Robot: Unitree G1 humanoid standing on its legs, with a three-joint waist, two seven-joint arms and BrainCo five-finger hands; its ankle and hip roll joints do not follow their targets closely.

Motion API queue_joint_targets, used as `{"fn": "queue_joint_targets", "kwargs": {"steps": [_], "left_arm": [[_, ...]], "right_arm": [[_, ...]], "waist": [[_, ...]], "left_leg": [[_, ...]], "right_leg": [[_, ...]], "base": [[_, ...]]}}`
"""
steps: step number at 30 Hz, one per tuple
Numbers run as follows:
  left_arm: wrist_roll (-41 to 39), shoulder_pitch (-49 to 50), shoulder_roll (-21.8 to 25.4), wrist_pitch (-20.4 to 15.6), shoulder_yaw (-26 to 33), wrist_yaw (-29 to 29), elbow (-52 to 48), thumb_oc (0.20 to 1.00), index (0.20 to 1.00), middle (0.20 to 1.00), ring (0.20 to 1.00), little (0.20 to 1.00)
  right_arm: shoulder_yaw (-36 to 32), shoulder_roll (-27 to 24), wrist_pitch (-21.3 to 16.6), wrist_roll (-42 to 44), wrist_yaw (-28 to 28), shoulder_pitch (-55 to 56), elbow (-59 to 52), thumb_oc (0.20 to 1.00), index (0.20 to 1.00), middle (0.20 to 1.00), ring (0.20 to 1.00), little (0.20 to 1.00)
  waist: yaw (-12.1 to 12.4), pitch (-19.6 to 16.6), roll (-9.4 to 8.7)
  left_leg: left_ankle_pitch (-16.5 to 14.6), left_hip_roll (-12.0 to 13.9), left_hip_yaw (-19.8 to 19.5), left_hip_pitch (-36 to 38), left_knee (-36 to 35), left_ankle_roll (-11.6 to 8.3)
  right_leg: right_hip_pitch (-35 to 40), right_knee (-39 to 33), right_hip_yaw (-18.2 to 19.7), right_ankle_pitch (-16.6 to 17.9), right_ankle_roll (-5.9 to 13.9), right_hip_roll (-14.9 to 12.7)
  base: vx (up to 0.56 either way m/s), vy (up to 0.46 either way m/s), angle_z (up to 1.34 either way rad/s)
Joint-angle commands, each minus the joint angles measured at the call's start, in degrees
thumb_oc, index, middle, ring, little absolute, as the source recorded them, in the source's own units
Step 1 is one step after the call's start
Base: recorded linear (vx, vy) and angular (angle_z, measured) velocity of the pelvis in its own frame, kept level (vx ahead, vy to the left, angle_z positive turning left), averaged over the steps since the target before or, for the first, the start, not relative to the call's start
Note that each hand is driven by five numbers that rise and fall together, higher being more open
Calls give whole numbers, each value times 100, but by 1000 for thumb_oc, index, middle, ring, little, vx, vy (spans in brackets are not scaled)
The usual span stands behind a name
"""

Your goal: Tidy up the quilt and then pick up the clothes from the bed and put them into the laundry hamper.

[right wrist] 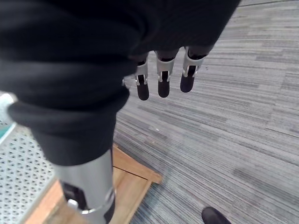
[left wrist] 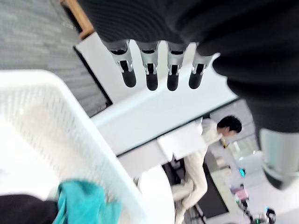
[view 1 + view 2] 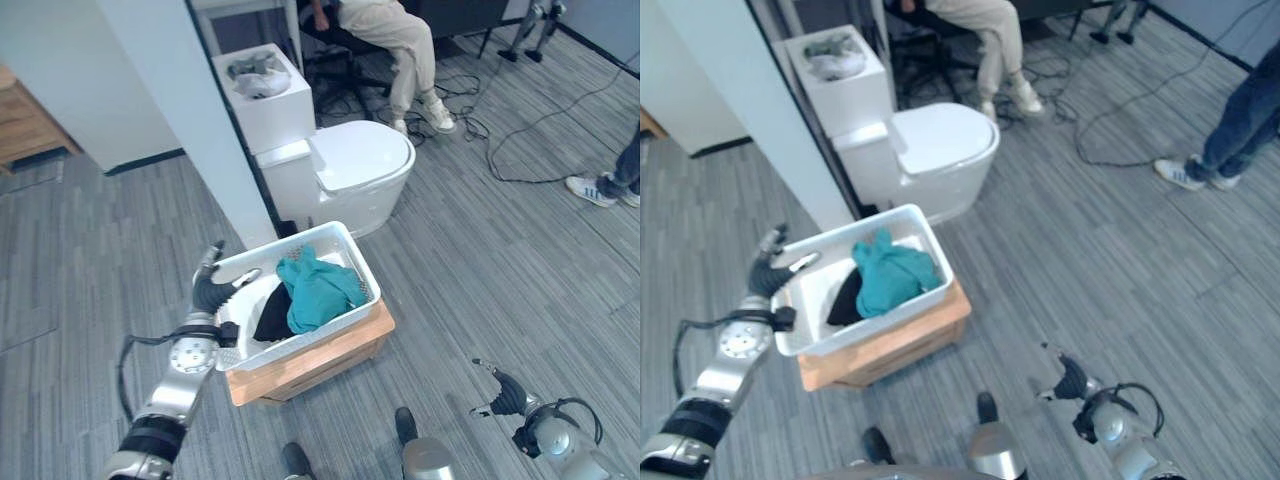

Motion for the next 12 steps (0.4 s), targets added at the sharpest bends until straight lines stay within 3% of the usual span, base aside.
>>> {"fn": "queue_joint_targets", "kwargs": {"steps": [1,7,8,10,11,12], "left_arm": [[-451,-11,261,-392,497,40,-11,1000,1000,1000,1000,1000],[-1239,789,-460,-150,558,-424,617,1000,1000,1000,1000,1000],[-1067,956,-804,41,251,-502,1410,1000,1000,1000,1000,1000],[-907,998,-957,105,104,-519,1872,1000,1000,1000,1000,1000],[-607,969,-1308,285,-88,-478,3046,1000,1000,1000,1000,1000],[-545,965,-1443,357,-134,-463,3502,1000,1000,1000,1000,1000]], "right_arm": [[367,404,61,-10,-206,-297,708,1000,1000,1000,1000,1000],[756,985,252,-58,-244,-891,1999,1000,1000,1000,1000,1000],[756,1176,369,93,-243,-1144,2470,1000,1000,1000,1000,1000],[733,1285,411,192,-264,-1251,2740,1000,1000,1000,1000,1000],[751,1492,483,351,-309,-1452,3169,1000,1000,1000,1000,1000],[768,1571,500,422,-322,-1514,3269,1000,1000,1000,1000,1000]], "waist": [[246,-134,-135],[544,-166,-125],[602,-185,-134],[621,-191,-142],[661,-167,-162],[672,-189,-174]], "left_leg": [[-175,384,-17,531,13,-408],[-166,357,-212,578,13,-372],[-167,342,-257,582,13,-345],[-175,335,-264,585,13,-332],[-225,308,-279,647,13,-302],[-211,303,-279,621,13,-291]], "right_leg": [[-138,-9,-196,-52,253,-186],[89,-22,-401,-98,237,-242],[135,-22,-434,-103,232,-252],[140,-22,-436,-105,235,-258],[186,-21,-431,-129,245,-275],[152,-22,-420,-106,236,-276]], "base": [[-5,13,43],[2,32,27],[-10,23,28],[-8,64,18],[-23,102,14],[-23,125,17]]}}
